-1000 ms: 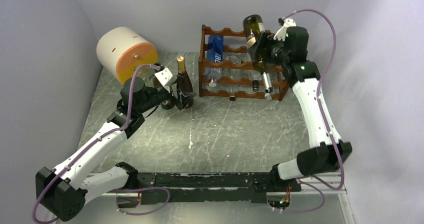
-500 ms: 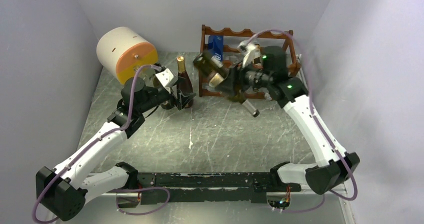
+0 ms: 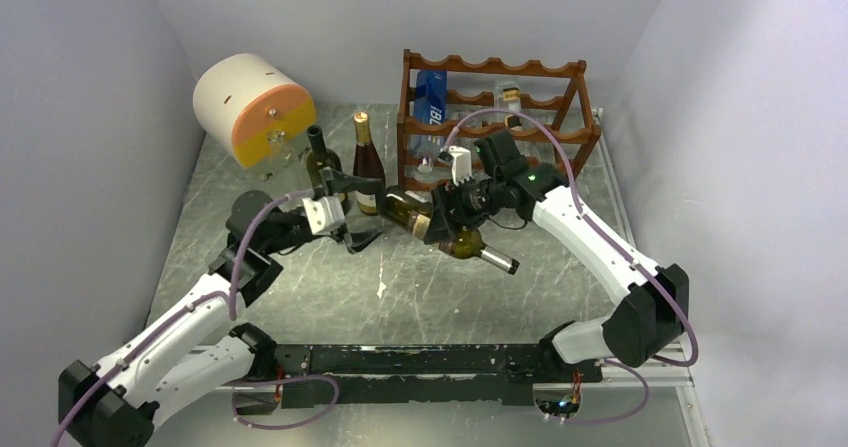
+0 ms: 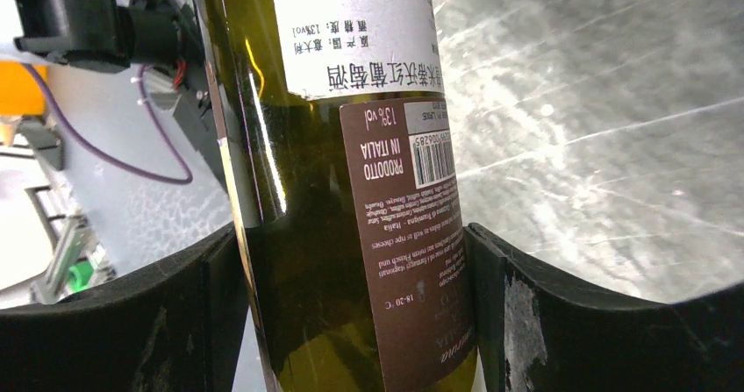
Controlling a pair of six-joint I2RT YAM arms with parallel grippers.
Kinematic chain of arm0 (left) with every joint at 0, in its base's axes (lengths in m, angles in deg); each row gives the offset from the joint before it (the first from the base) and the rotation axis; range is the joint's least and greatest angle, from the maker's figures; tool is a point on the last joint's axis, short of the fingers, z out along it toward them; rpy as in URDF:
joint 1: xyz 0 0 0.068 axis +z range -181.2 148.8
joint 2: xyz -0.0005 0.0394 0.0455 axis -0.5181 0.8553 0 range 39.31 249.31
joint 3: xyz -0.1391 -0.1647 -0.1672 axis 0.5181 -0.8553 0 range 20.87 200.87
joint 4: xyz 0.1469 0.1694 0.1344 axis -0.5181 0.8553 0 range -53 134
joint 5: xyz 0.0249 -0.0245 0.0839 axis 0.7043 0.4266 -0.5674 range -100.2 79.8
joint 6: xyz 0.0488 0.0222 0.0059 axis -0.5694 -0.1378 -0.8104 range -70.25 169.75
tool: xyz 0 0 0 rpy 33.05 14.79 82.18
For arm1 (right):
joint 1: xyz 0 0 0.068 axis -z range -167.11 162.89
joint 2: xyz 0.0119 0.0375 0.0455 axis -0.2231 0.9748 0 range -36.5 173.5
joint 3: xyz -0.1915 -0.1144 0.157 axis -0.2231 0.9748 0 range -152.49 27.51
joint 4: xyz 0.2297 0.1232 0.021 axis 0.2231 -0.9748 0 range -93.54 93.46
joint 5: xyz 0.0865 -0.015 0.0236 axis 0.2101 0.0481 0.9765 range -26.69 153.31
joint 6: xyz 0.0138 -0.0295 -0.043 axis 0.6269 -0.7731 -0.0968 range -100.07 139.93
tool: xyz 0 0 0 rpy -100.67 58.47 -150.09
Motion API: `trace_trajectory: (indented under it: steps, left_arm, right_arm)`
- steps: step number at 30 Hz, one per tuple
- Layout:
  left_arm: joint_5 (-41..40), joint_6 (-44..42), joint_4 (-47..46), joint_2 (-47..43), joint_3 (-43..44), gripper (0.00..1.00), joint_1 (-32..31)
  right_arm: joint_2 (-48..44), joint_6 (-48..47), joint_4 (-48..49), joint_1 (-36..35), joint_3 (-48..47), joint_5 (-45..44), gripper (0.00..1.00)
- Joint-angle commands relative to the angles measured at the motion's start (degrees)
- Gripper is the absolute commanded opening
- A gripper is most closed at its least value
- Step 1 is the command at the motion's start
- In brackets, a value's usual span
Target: Take the wine bottle off the wine rack
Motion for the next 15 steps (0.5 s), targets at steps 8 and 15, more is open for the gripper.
trace_trajectory:
  steps: [8,15]
  left_arm:
    - [-11.18,-28.38,22.81,8.75,4.18,0.99,-19.07]
    - [-19.35,-31.97,25.32,10.98,4.31,0.99,-23.22]
  right_arm:
    - [4.26,2.38,0.23,-5.91,2.98,6.00,0.00]
    - [5.11,2.78,1.02,-8.87,3.82,6.75,0.00]
